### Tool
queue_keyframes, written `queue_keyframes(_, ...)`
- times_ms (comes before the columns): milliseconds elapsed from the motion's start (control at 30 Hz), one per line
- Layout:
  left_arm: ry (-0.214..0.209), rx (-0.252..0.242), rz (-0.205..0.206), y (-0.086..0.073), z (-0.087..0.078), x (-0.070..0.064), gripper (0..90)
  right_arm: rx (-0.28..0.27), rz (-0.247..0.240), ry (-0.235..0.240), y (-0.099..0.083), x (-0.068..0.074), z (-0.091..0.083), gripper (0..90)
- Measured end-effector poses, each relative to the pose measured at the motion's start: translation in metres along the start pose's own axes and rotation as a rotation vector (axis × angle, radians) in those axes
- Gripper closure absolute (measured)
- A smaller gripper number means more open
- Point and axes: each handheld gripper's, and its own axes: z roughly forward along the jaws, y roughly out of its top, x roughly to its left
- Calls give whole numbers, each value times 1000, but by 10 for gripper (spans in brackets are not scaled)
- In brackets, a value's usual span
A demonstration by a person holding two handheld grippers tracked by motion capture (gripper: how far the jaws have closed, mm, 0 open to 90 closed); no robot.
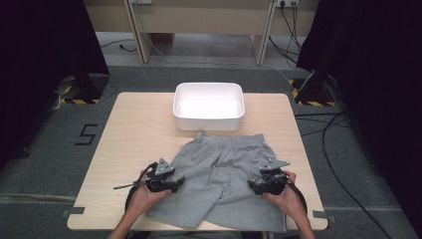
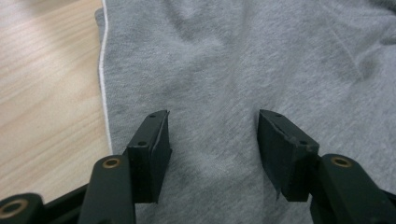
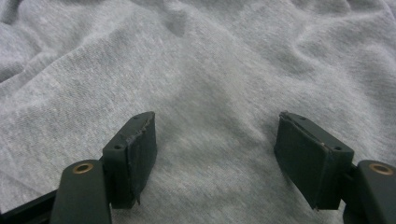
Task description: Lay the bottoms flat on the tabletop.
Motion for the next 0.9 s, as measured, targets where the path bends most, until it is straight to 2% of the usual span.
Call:
queue_keyframes(167, 12, 16, 17, -4, -6, 1, 440, 5, -11, 5, -1, -3, -1, 301)
queue_keyframes(300, 10, 20, 16, -7, -10, 5, 446, 10, -17, 3, -1, -6, -2, 301)
queue_keyframes(400, 4, 31, 20, -9, -14, 10, 462, 9, -7, 2, -4, -14, -4, 316)
queue_keyframes(467, -13, 19, 7, -10, -15, 16, 481, 3, -1, -2, -4, -19, -5, 322)
queue_keyframes(600, -2, 25, 28, -10, -15, 14, 481, -6, 9, -7, -4, -25, -4, 321)
queue_keyframes(700, -1, 44, 35, -10, -17, 11, 473, 0, 12, -6, -3, -23, -4, 313)
queue_keyframes(733, -5, 53, 38, -10, -18, 9, 470, 5, 7, 9, -3, -22, -5, 301)
queue_keyframes(767, -15, 87, 51, -10, -22, 7, 466, 8, 12, 20, -2, -20, -5, 299)
queue_keyframes(800, -15, 87, 51, -10, -22, 7, 463, 10, 10, 26, -1, -19, -4, 298)
queue_keyframes(867, -21, 134, 57, -10, -29, 6, 460, 17, 7, 37, 1, -16, -4, 299)
queue_keyframes(900, -21, 134, 57, -10, -29, 6, 457, 17, 7, 37, 1, -16, -4, 299)
